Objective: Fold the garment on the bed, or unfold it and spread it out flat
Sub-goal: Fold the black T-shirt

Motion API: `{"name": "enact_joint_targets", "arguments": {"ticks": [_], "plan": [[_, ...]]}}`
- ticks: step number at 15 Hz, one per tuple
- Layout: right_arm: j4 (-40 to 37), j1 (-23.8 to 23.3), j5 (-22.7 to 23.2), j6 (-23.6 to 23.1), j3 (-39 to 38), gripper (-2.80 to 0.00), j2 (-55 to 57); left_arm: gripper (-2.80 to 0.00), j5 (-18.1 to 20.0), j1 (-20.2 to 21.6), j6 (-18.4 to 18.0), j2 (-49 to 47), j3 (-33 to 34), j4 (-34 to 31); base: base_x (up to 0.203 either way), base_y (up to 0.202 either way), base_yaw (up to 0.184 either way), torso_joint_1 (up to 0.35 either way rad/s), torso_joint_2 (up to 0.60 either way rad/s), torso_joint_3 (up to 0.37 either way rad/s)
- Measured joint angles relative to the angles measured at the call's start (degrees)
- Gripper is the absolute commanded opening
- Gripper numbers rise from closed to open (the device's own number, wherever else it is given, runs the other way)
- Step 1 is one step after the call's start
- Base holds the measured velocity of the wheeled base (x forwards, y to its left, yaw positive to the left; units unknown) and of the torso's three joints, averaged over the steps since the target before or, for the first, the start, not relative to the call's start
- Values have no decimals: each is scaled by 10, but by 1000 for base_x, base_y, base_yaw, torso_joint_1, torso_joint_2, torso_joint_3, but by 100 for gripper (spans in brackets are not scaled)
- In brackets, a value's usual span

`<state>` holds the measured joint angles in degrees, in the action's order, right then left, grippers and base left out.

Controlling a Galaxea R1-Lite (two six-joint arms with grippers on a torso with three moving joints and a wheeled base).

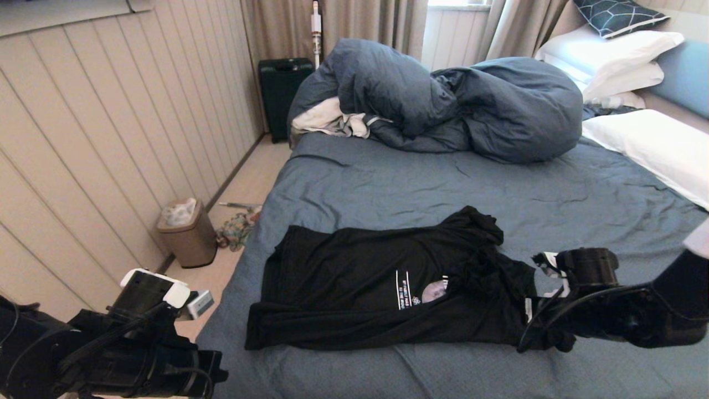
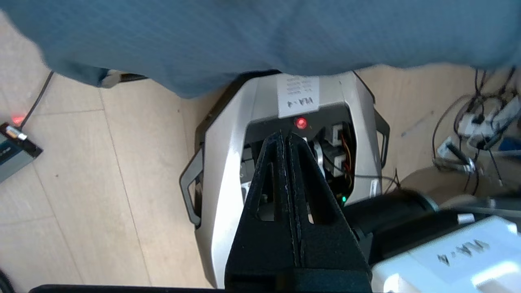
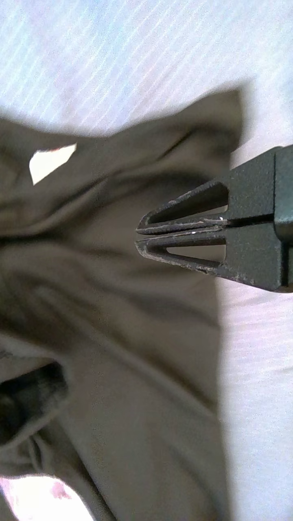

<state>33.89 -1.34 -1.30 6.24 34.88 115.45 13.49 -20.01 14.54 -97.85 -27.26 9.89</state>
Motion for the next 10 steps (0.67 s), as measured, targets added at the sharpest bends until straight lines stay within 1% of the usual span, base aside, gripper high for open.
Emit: {"name": "enact_joint_targets", "arguments": {"ticks": [2, 4, 6, 10], "plan": [[20, 28, -16, 17, 44, -280, 38, -280, 0, -3, 1, 7, 2, 0, 0, 0, 0, 0, 0, 0], [20, 56, -35, 30, 91, -280, 68, -280, 0, -5, 1, 10, 3, 0, 0, 0, 0, 0, 0, 0], [-2, 70, -51, 33, 141, -280, 90, -280, 0, -4, 1, 9, 3, 0, 0, 0, 0, 0, 0, 0], [-58, 84, -72, 40, 249, -280, 138, -280, 6, -5, 1, 5, 1, 0, 0, 0, 0, 0, 0, 0]]}}
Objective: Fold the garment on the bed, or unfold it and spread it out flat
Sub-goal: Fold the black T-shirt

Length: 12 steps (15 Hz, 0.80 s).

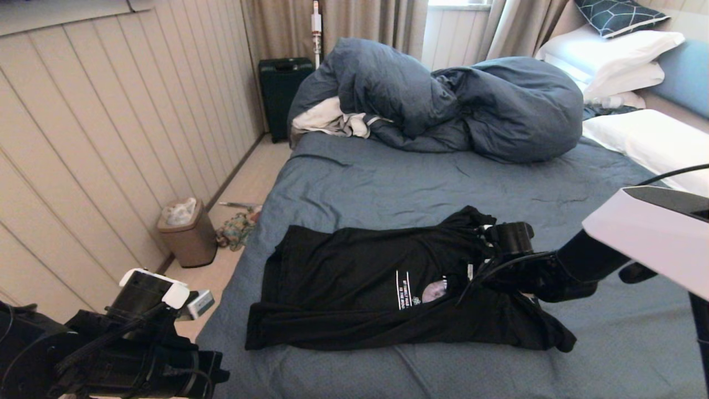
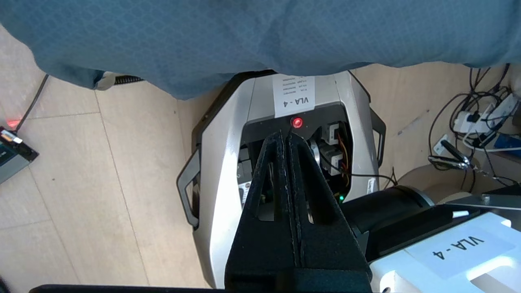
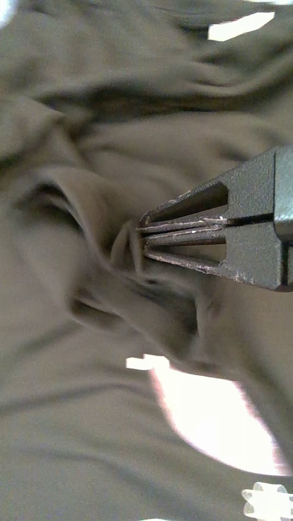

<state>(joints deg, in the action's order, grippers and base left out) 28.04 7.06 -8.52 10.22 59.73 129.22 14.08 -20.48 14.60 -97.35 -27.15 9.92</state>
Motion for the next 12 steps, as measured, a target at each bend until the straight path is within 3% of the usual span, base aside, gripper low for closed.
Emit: {"name": "enact_joint_targets", "arguments": {"ticks": [7, 10, 12], "plan": [[-145, 15, -16, 67, 217, -280, 46, -280, 2, 0, 0, -3, 1, 1, 0, 0, 0, 0, 0, 0], [-151, 21, -28, 76, 248, -280, 43, -280, 1, 0, 0, -8, -1, 1, 0, 0, 0, 0, 0, 0], [-164, 18, -31, 75, 226, -280, 14, -280, 1, 0, 0, -10, -1, 1, 0, 0, 0, 0, 0, 0]]}}
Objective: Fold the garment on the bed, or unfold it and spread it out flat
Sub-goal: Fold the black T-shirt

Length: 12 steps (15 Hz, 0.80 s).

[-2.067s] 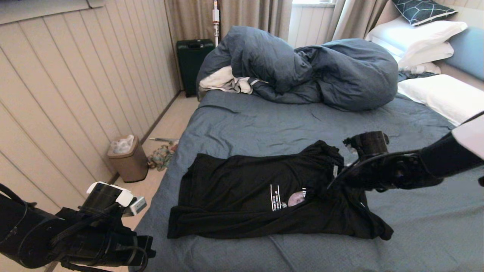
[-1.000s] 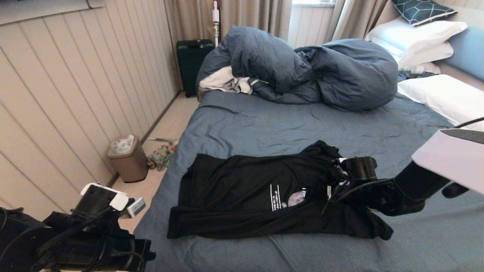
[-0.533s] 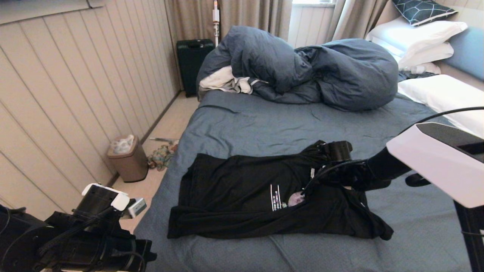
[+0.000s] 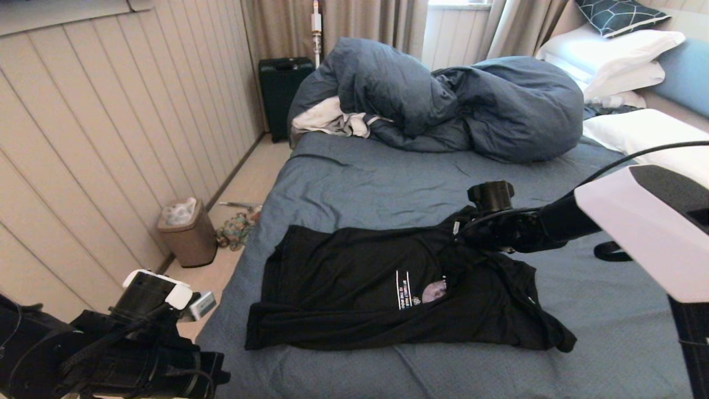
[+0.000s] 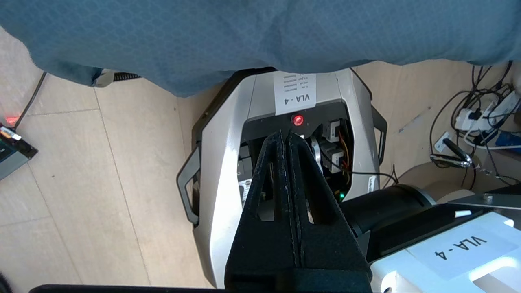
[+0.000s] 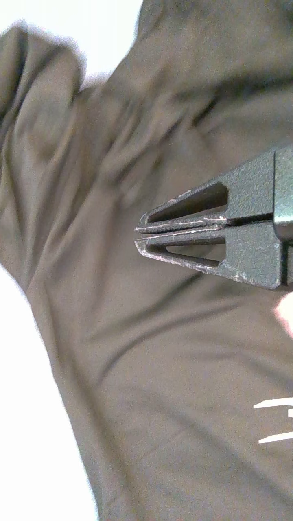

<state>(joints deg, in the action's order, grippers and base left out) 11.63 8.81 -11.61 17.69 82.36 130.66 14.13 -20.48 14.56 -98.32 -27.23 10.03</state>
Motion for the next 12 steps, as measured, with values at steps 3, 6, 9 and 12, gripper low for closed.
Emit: {"name": "enact_joint_targets", "arguments": {"ticks": [3, 6, 9, 12], "plan": [[-23, -2, 2, -16, -89, -280, -50, -280, 0, 0, 0, -1, 1, 0, 0, 0, 0, 0, 0, 0], [-23, -5, 2, -49, -179, -280, -72, -280, 1, -1, -1, -2, 1, 0, 0, 0, 0, 0, 0, 0], [0, -6, 2, -64, -198, -280, -61, -280, 1, -2, -1, -2, 2, 0, 0, 0, 0, 0, 0, 0], [14, 11, -1, -64, -160, -280, -26, -280, 1, -3, -1, -3, 2, 0, 0, 0, 0, 0, 0, 0]]}}
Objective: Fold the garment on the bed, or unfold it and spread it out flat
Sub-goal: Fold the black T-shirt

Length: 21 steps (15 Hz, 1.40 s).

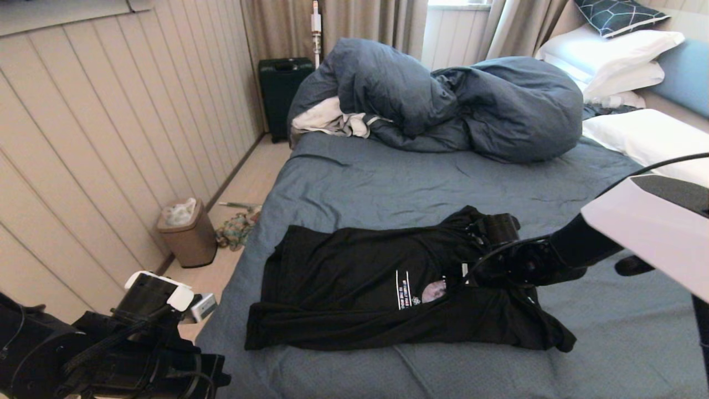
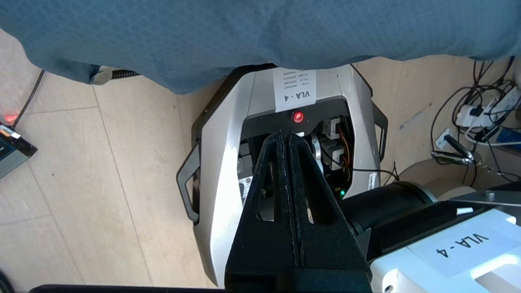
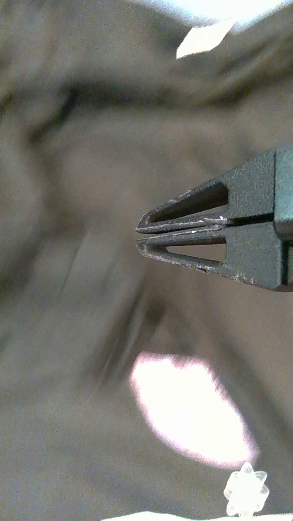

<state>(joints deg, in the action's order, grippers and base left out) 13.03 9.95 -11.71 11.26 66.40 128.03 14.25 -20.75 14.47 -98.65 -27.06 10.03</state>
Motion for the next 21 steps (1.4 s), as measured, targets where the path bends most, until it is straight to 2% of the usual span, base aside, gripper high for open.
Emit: {"name": "enact_joint_targets", "arguments": {"ticks": [5, 13, 18, 21], "plan": [[-14, 25, -11, -7, 112, -280, 64, -280, -1, 0, 0, -5, -1, 1, 0, 0, 0, 0, 0, 0], [-52, 27, -55, 0, 299, -280, 140, -280, -2, 0, -1, -30, 0, 35, 0, 0, 0, 0, 0, 0], [-53, 23, -56, 35, 306, -280, 114, -280, -4, 0, 0, -34, 1, 36, 0, 0, 0, 0, 0, 0], [-52, 19, -52, 44, 226, -280, 44, -280, -7, 0, -3, -34, -8, 36, 0, 0, 0, 0, 0, 0]]}}
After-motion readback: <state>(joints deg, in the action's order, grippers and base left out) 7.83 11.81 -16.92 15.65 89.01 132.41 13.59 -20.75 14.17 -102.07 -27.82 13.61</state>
